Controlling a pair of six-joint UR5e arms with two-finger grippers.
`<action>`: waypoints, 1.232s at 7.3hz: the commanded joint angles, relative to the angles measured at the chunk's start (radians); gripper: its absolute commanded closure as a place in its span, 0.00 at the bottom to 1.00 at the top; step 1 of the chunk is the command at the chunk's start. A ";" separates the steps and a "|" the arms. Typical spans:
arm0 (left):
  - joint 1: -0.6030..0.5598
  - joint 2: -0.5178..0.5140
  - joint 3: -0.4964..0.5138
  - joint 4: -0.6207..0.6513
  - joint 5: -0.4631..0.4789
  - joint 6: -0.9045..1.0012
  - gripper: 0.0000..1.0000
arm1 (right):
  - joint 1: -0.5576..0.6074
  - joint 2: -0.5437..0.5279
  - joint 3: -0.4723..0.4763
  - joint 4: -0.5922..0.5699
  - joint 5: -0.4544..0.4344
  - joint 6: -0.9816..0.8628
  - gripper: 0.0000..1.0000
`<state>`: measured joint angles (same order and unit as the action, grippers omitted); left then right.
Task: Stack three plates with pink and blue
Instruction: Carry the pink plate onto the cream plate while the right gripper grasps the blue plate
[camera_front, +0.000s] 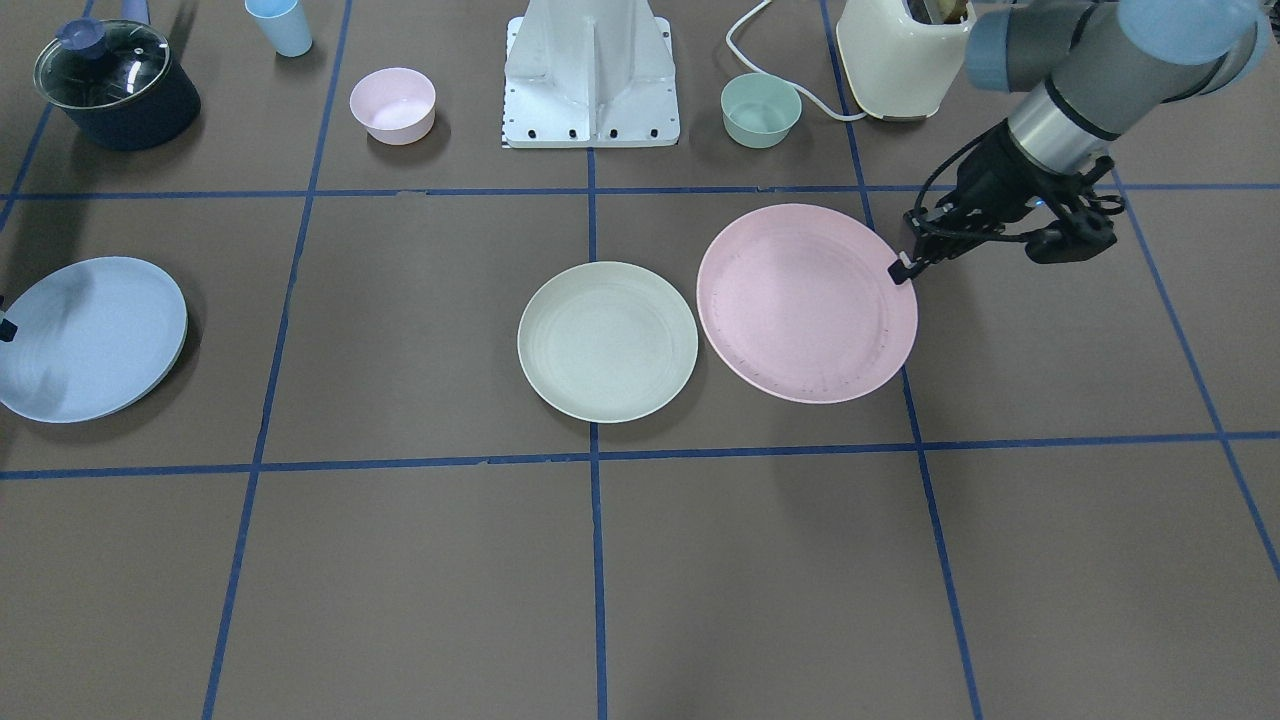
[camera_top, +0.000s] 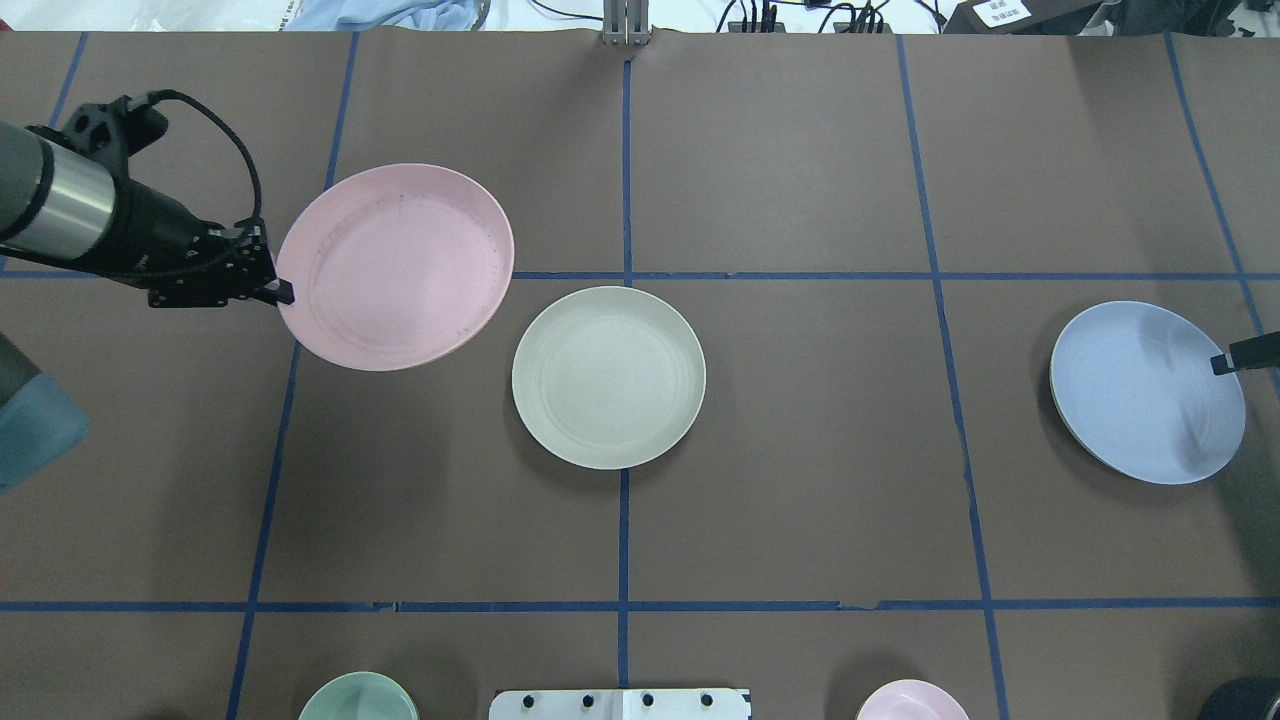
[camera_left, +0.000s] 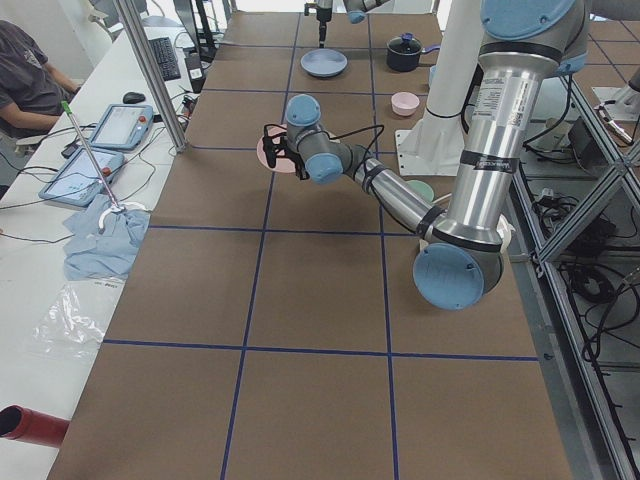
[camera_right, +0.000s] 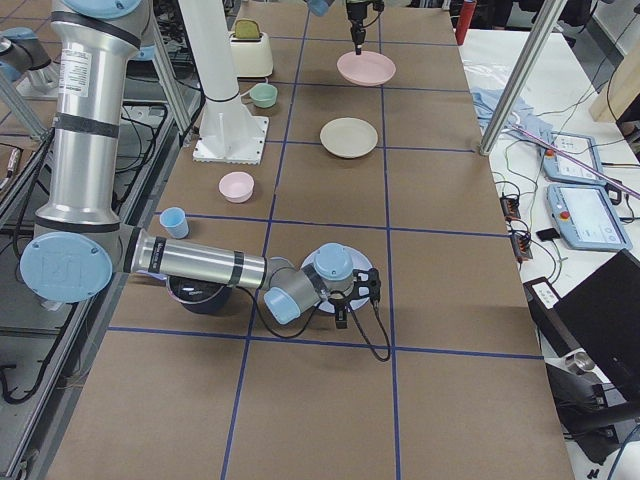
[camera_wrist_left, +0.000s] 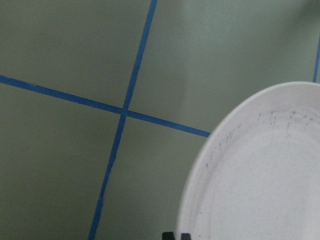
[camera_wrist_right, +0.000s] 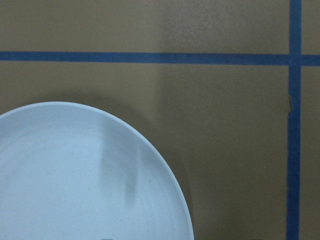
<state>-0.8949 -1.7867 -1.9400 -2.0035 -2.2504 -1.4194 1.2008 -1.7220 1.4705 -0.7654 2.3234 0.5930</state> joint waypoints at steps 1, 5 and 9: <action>0.063 -0.045 0.001 0.003 0.031 -0.071 1.00 | -0.021 -0.002 -0.027 0.001 0.004 0.001 0.18; 0.090 -0.060 0.012 0.003 0.044 -0.072 1.00 | -0.035 -0.004 -0.036 -0.008 0.016 0.002 0.61; 0.174 -0.101 0.042 0.005 0.112 -0.130 1.00 | -0.043 -0.010 -0.035 0.001 0.045 0.002 0.96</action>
<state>-0.7537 -1.8667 -1.9101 -1.9990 -2.1550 -1.5173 1.1590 -1.7277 1.4346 -0.7702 2.3521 0.5952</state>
